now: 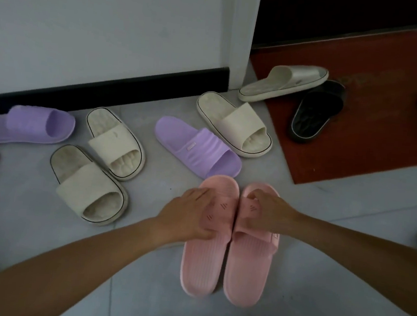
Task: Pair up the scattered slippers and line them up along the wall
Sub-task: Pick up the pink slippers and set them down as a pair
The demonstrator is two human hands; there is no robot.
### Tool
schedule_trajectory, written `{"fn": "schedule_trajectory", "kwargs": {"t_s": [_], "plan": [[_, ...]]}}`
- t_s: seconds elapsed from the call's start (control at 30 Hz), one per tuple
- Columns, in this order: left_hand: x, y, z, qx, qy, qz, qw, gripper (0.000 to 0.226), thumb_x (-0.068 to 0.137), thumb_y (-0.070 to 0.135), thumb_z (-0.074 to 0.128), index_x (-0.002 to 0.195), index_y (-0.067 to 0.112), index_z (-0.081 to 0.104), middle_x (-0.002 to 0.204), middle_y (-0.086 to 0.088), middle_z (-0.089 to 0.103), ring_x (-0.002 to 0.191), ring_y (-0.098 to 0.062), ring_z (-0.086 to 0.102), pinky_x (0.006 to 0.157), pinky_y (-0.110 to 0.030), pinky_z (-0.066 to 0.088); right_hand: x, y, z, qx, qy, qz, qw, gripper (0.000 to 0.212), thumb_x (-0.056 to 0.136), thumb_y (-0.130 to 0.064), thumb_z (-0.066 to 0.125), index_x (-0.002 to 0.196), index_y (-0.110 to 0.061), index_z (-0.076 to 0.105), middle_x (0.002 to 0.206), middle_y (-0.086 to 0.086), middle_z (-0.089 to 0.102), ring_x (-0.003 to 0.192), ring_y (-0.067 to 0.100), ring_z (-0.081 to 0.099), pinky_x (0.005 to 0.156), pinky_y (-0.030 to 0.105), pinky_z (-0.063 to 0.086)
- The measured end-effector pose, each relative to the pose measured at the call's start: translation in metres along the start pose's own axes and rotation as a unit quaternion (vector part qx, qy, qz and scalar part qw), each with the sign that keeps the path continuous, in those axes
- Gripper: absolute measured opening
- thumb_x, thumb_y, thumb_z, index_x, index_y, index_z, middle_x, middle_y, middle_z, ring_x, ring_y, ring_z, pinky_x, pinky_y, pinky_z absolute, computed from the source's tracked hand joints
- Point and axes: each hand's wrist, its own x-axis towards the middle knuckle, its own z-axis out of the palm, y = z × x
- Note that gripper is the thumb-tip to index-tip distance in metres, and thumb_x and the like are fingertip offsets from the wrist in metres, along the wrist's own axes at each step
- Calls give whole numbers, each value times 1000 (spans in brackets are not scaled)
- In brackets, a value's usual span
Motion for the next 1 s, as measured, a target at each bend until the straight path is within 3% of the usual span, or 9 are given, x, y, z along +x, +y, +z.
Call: {"fn": "schedule_trajectory", "kwargs": {"t_s": [0.17, 0.27, 0.43, 0.57, 0.67, 0.73, 0.83, 0.93, 1.0], "plan": [[10, 14, -4, 25, -27, 20, 999, 90, 64, 58, 69, 138, 22, 32, 141, -1, 39, 129, -25, 36, 101, -39, 39, -9, -1, 1, 11, -50, -19, 998, 90, 59, -52, 80, 131, -20, 36, 130, 4, 47, 116, 22, 48, 91, 31, 43], [7, 20, -3, 35, -33, 4, 999, 86, 60, 63, 67, 131, 26, 38, 132, 0, 45, 123, -25, 40, 95, -38, 41, -11, -2, 0, 18, -57, -43, 997, 89, 57, -52, 82, 127, -20, 39, 123, 0, 49, 105, 16, 49, 82, 25, 38], [0, 32, 10, 29, -77, -26, 996, 87, 54, 72, 64, 127, 29, 44, 125, 3, 51, 115, -24, 47, 88, -35, 43, -19, 6, 9, -102, -82, -105, 986, 100, 48, -65, 78, 126, -15, 39, 119, -1, 48, 105, 16, 48, 86, 28, 40], [8, 55, 1, 11, -72, -18, 997, 76, 52, 71, 64, 114, 29, 51, 114, 4, 57, 102, -21, 54, 71, -31, 42, -25, 17, -2, -128, -75, -136, 980, 76, 52, -57, 76, 110, -16, 50, 104, -2, 53, 96, 17, 52, 74, 25, 36], [25, 90, -16, 5, -41, 14, 999, 65, 51, 69, 64, 99, 26, 53, 101, 4, 59, 82, -17, 51, 56, -26, 34, -36, 39, -32, -126, -73, -135, 980, 60, 53, -53, 76, 98, -25, 49, 92, -10, 49, 88, 13, 48, 74, 24, 36], [42, 121, -27, -1, -20, 39, 999, 58, 52, 66, 65, 94, 27, 56, 87, 5, 52, 74, -16, 49, 49, -24, 28, -47, 66, -58, -117, -59, -103, 986, 70, 54, -52, 77, 113, -25, 49, 102, -8, 51, 94, 12, 48, 78, 25, 38], [69, 170, -33, 5, -20, 78, 997, 58, 54, 65, 65, 98, 28, 59, 84, 7, 51, 77, -18, 54, 54, -26, 35, -65, 105, -86, -117, -43, -49, 991, 81, 58, -49, 77, 126, -25, 43, 116, -7, 51, 102, 15, 50, 83, 28, 44], [84, 213, -19, -15, -30, 83, 996, 58, 56, 63, 70, 99, 25, 61, 82, 8, 50, 76, -16, 54, 53, -25, 35, -76, 139, -91, -174, -72, -29, 982, 75, 61, -47, 75, 126, -23, 46, 120, -3, 56, 105, 19, 55, 90, 34, 49], [87, 239, -2, -55, -35, 68, 996, 58, 55, 64, 72, 95, 23, 60, 80, 8, 49, 73, -15, 51, 49, -24, 31, -82, 162, -92, -186, -114, -10, 976, 80, 65, -46, 75, 133, -24, 39, 130, -1, 50, 116, 20, 50, 98, 34, 44]]}}
